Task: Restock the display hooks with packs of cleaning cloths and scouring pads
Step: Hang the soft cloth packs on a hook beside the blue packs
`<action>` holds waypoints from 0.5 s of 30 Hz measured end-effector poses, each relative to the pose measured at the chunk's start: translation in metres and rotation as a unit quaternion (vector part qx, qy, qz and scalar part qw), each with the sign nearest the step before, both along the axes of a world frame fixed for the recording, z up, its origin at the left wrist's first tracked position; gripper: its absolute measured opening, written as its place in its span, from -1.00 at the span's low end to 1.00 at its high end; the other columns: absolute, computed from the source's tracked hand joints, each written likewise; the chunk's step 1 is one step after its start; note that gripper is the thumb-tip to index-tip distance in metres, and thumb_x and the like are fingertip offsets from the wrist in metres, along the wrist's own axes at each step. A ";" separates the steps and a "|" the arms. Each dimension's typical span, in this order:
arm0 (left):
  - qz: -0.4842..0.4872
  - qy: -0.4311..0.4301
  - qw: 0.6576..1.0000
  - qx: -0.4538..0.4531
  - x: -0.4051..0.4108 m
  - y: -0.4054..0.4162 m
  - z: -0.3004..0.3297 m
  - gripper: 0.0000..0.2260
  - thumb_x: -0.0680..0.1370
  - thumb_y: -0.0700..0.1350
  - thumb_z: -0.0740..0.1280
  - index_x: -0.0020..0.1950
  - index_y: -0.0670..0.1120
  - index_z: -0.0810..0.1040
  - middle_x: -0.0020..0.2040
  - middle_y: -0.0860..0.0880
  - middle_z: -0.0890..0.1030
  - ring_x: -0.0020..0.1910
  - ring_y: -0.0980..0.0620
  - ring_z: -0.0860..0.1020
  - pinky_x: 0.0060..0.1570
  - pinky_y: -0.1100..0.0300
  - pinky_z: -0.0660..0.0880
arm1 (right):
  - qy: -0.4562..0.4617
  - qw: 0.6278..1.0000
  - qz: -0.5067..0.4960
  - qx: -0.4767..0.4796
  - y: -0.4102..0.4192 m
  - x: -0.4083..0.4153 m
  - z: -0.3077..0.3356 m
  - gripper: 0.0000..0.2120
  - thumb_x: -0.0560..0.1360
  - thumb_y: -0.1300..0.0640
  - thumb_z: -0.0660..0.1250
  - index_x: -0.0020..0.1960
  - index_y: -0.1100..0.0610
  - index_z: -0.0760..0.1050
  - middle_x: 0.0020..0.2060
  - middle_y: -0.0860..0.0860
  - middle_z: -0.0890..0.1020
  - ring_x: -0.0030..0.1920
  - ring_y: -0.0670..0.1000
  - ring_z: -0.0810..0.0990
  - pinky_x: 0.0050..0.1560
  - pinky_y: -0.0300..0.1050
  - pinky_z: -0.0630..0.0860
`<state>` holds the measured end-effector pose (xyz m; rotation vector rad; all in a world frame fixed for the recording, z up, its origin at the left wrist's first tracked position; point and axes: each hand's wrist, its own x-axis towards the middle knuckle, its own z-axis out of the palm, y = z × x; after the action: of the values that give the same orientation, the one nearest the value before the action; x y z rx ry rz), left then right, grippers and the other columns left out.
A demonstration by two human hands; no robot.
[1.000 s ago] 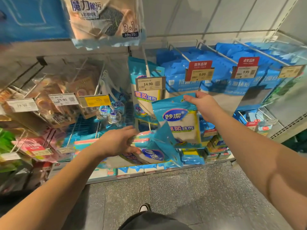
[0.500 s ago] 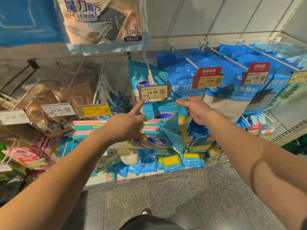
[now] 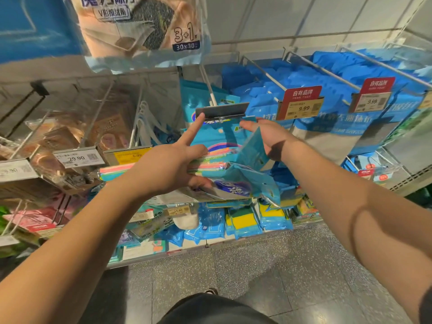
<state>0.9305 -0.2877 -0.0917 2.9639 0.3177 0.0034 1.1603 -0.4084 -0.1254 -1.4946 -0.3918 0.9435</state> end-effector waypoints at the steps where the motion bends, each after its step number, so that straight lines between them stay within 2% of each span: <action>1: 0.001 0.010 1.000 0.004 0.001 0.000 0.002 -0.51 0.44 0.27 0.43 0.23 0.02 0.50 0.60 0.19 -0.37 -0.03 -0.23 0.63 -0.11 0.01 0.50 | 0.006 1.000 -0.003 0.001 0.001 -0.001 0.001 -0.85 0.61 0.17 0.32 0.17 0.12 0.46 -0.22 -0.06 0.53 -0.37 -0.19 0.59 -0.38 -0.26 0.54; 2: 0.002 0.019 1.000 0.006 0.002 0.000 0.003 -0.51 0.44 0.27 0.42 0.24 0.03 0.49 0.60 0.19 -0.38 -0.02 -0.22 0.63 -0.12 0.03 0.47 | 0.012 1.000 -0.009 0.006 0.003 0.000 -0.001 -0.97 0.62 0.19 0.29 0.05 0.10 0.49 -0.22 -0.06 0.56 -0.38 -0.18 0.61 -0.36 -0.26 0.56; 3: 0.002 0.025 1.000 0.006 0.003 0.000 0.004 -0.51 0.44 0.28 0.42 0.24 0.04 0.49 0.60 0.20 -0.38 -0.02 -0.22 0.63 -0.13 0.04 0.45 | 0.020 1.000 -0.010 0.013 0.006 0.000 -0.001 -0.92 0.63 0.21 0.27 -0.01 0.09 0.52 -0.20 -0.03 0.61 -0.36 -0.14 0.65 -0.32 -0.23 0.59; 5: 0.001 0.026 1.000 0.005 0.003 0.001 0.004 -0.50 0.44 0.30 0.42 0.25 0.06 0.48 0.59 0.23 -0.38 -0.02 -0.22 0.63 -0.14 0.05 0.42 | 0.040 0.999 -0.010 0.033 0.010 0.001 -0.005 -0.87 0.63 0.24 0.25 0.00 0.10 0.55 -0.20 0.03 0.69 -0.26 -0.04 0.71 -0.17 -0.12 0.65; 7: -0.001 0.028 1.000 0.003 0.004 0.003 0.003 -0.49 0.43 0.31 0.41 0.26 0.08 0.48 0.58 0.25 -0.39 -0.02 -0.22 0.63 -0.14 0.06 0.43 | 0.066 0.996 -0.020 0.049 0.014 0.003 -0.009 -0.86 0.63 0.28 0.24 0.01 0.14 0.56 -0.21 0.06 0.72 -0.18 0.03 0.72 -0.10 -0.03 0.66; 10: -0.001 0.025 1.000 -0.003 0.003 0.005 0.003 -0.44 0.41 0.34 0.39 0.29 0.07 0.48 0.57 0.27 -0.39 -0.01 -0.23 0.64 -0.14 0.05 0.43 | 0.100 0.992 -0.037 0.072 0.016 0.002 -0.010 -0.86 0.62 0.30 0.24 -0.01 0.15 0.53 -0.26 0.06 0.72 -0.23 0.03 0.72 -0.21 -0.06 0.68; 15: -0.012 0.014 1.000 -0.016 0.000 0.007 0.005 -0.34 0.30 0.45 0.22 0.24 0.07 0.49 0.54 0.32 -0.39 -0.03 -0.20 0.64 -0.16 0.06 0.43 | 0.130 0.986 -0.059 0.090 0.018 -0.003 -0.009 -0.82 0.64 0.31 0.18 -0.06 0.16 0.49 -0.38 0.04 0.69 -0.35 -0.01 0.70 -0.39 -0.16 0.61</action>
<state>0.9309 -0.2811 -0.0867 2.9374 0.2844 -0.0448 1.1572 -0.3909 -0.1345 -1.1991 -0.1915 0.9668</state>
